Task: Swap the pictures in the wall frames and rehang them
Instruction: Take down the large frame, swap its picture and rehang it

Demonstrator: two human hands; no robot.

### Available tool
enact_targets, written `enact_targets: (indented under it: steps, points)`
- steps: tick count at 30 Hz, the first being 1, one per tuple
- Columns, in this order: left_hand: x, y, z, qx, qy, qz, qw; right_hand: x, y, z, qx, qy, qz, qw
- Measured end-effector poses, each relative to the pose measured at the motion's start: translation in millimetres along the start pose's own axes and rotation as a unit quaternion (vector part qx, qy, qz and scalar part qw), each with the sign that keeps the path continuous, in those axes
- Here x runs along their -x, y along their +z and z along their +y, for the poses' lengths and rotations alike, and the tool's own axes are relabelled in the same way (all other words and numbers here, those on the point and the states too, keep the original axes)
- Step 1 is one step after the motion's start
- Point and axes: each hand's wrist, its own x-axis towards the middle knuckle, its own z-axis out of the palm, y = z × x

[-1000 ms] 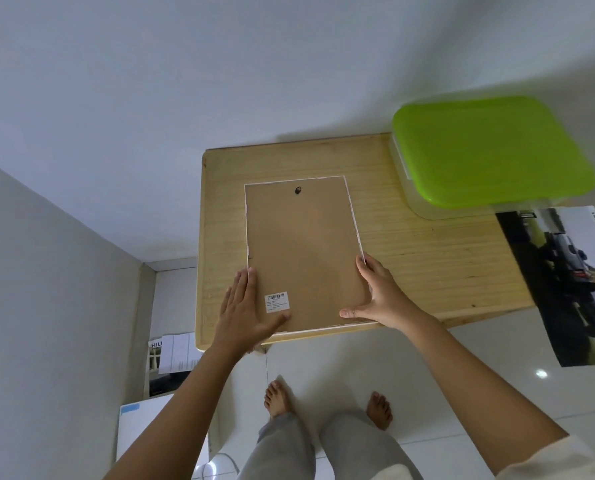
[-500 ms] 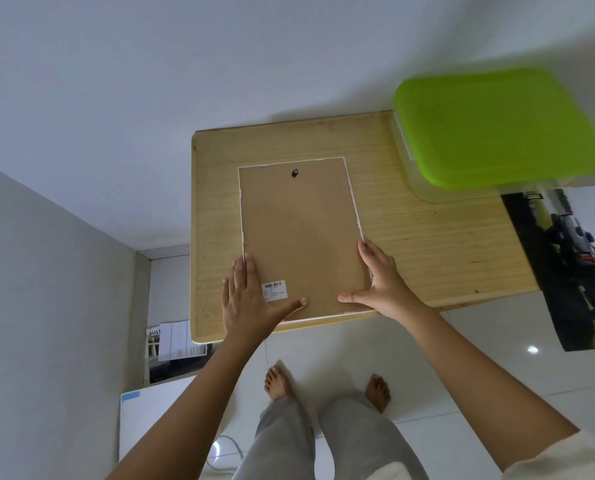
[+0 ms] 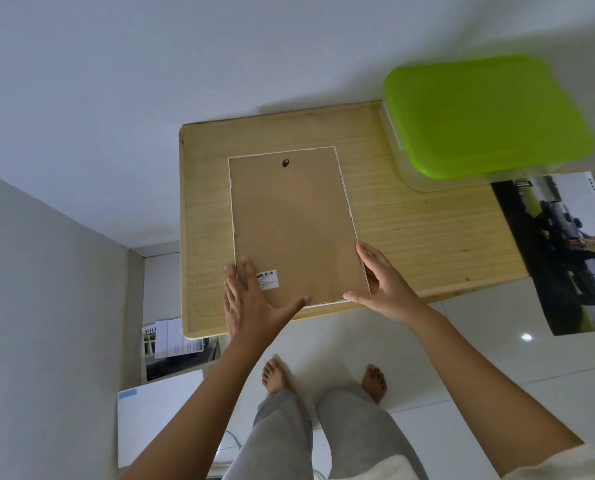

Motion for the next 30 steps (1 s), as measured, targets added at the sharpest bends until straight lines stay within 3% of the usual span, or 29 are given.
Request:
enact_targets:
  steps: [17,25,30]
  points:
    - [-4,4,4,-0.034,-0.006,0.007,0.999,-6,14,1,0.045,0.002,0.052,0.998]
    - [-18,-2,-10,0.018,0.021,0.043,0.999,-29,22,-12,0.079,0.013,0.136,0.987]
    - [-27,5,-18,-0.016,0.05,0.045,0.998,-43,37,-21,0.13,0.03,0.176,0.975]
